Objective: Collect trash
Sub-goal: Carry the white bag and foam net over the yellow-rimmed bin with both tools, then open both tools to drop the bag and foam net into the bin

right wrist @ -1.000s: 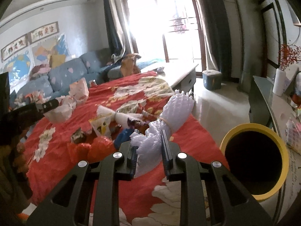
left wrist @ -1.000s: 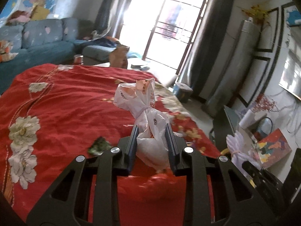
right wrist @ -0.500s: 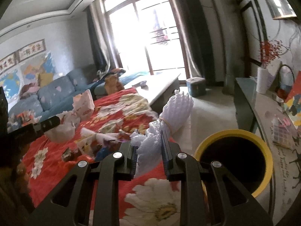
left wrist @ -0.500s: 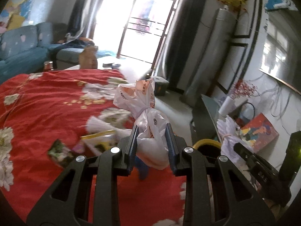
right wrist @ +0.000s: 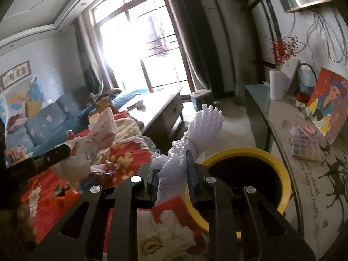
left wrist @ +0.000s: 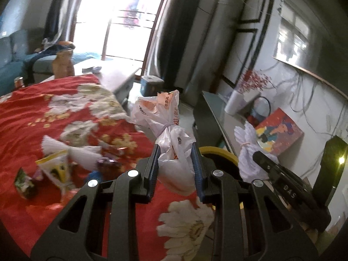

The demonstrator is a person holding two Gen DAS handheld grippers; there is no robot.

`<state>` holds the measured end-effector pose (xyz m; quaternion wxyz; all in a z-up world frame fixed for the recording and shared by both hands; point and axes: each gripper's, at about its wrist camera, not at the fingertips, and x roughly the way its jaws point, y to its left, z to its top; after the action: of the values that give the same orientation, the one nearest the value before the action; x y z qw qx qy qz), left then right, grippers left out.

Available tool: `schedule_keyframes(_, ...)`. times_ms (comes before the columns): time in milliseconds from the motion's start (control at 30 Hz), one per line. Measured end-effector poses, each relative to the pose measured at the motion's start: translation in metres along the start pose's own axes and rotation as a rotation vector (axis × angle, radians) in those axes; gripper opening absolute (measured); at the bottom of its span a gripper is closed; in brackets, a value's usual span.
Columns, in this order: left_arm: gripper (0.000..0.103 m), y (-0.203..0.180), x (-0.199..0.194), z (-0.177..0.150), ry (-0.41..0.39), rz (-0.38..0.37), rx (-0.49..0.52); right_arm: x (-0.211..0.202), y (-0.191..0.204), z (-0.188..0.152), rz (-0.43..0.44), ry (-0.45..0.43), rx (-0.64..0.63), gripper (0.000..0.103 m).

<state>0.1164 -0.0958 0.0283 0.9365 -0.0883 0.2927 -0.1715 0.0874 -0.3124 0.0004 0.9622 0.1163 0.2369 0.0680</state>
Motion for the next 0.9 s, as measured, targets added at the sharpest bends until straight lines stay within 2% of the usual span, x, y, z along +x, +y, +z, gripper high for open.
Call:
schedule_keyframes(400, 0.023, -0.049, 0.055, -0.019, 0.103, -0.108, 0.109, 0.009, -0.050, 0.002, -0.067, 0.024, 0.100, 0.021)
schedule_keyframes(767, 0.024, -0.075, 0.114, -0.046, 0.239, -0.146, 0.178, 0.031, -0.087, -0.008, -0.085, 0.118, 0.146, 0.022)
schedule_keyframes(900, 0.024, -0.081, 0.131, -0.056, 0.279, -0.151, 0.194, 0.040, -0.099, -0.013, -0.092, 0.154, 0.165, 0.026)
